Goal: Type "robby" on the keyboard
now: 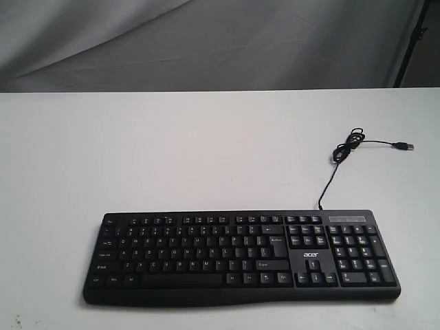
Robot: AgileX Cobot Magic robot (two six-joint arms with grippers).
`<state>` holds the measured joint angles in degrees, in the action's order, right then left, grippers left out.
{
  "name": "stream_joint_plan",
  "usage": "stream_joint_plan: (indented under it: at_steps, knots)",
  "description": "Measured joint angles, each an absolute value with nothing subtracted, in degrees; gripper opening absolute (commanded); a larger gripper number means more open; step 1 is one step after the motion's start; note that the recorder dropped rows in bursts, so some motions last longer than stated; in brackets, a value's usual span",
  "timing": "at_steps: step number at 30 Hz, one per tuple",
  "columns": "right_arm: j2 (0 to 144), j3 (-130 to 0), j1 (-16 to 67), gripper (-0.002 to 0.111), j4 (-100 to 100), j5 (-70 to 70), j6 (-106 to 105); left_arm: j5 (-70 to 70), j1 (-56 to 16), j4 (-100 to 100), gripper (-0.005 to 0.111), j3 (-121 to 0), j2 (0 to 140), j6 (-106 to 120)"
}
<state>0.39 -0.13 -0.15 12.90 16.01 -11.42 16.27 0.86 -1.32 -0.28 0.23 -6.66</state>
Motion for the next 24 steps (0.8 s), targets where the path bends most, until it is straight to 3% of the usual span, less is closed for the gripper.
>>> stream_joint_plan:
  at_steps: [9, 14, 19, 24]
  knots:
    - [0.4, -1.3, -0.1, 0.0, 12.9, 18.6, -11.4, 16.3, 0.9, -1.3, 0.0, -0.3, 0.2, -6.7]
    - [5.9, -12.1, -0.1, 0.0, 12.1, 26.3, -11.4, 16.3, 0.9, -1.3, 0.0, -0.3, 0.2, -6.7]
    - [24.3, -28.7, -0.1, 0.0, 6.1, 27.9, -11.4, 16.3, 0.9, -1.3, 0.0, -0.3, 0.2, -6.7]
    - [34.1, -31.1, -0.1, 0.0, 8.5, 28.2, -10.6, 16.3, 0.9, -1.3, 0.0, -0.3, 0.2, -6.7]
